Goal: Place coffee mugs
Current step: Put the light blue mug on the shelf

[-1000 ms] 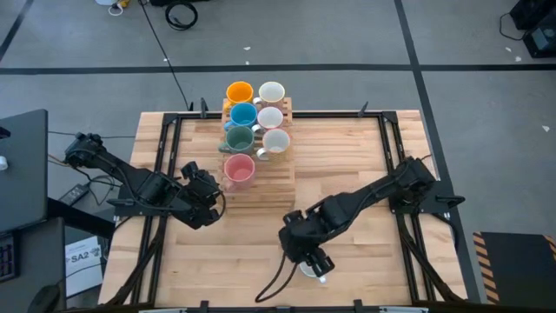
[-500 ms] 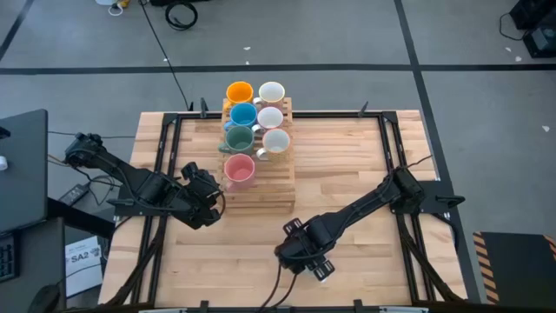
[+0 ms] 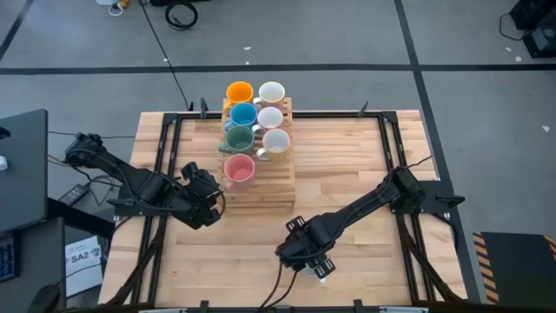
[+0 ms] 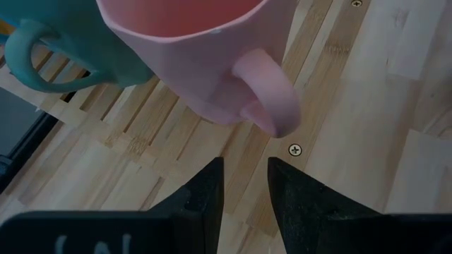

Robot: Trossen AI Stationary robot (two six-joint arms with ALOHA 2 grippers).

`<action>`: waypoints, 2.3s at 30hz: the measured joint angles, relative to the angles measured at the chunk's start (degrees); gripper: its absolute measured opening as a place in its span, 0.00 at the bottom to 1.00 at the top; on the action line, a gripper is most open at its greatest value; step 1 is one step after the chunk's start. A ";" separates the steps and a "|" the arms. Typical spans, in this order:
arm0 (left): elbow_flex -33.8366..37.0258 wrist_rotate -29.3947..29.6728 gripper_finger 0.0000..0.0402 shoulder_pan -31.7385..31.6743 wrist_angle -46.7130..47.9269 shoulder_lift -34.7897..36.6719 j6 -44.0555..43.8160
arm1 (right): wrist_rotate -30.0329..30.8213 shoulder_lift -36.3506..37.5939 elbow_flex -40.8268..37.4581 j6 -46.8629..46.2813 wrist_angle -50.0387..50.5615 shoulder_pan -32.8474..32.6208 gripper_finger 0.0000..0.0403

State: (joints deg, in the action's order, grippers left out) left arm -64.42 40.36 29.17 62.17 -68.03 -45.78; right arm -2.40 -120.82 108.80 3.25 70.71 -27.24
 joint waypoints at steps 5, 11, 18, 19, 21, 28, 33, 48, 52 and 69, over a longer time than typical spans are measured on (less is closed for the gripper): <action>0.00 0.01 0.29 0.00 0.00 0.00 0.00 | -1.71 -0.11 -2.15 -0.44 -0.28 -0.04 0.51; 0.00 0.00 0.29 0.00 0.00 0.00 0.02 | -1.70 -0.06 -2.32 -2.09 -0.45 -0.02 0.39; 0.00 0.00 0.29 0.00 0.00 0.00 0.02 | -1.72 -0.06 -2.32 -12.82 0.28 0.26 0.16; 0.00 0.02 0.29 0.00 0.00 0.00 0.02 | -1.72 -0.06 -2.32 -14.30 0.50 0.30 0.13; 0.00 0.02 0.29 0.00 0.00 0.00 0.02 | -1.74 -0.06 -2.32 -16.46 0.69 0.31 0.07; 0.00 0.02 0.29 0.00 0.02 0.00 0.00 | -1.70 -0.04 -2.10 -25.29 1.11 0.44 0.06; 0.00 0.02 0.29 -0.01 0.01 0.00 0.00 | -1.61 0.31 -1.57 -32.07 2.50 1.40 0.04; 0.00 0.01 0.29 0.00 0.02 0.00 0.00 | -1.70 0.62 19.44 -47.18 17.13 8.31 0.04; 0.00 0.02 0.29 0.00 0.01 0.00 0.00 | -2.14 0.66 26.26 -50.73 19.37 11.40 0.04; 0.00 0.02 0.29 -0.02 0.02 0.02 0.02 | -3.23 7.64 25.11 -57.31 16.82 25.75 0.04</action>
State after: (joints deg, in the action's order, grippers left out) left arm -64.42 40.38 29.15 62.19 -68.01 -45.76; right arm -5.63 -113.18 133.91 -54.06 87.53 -1.50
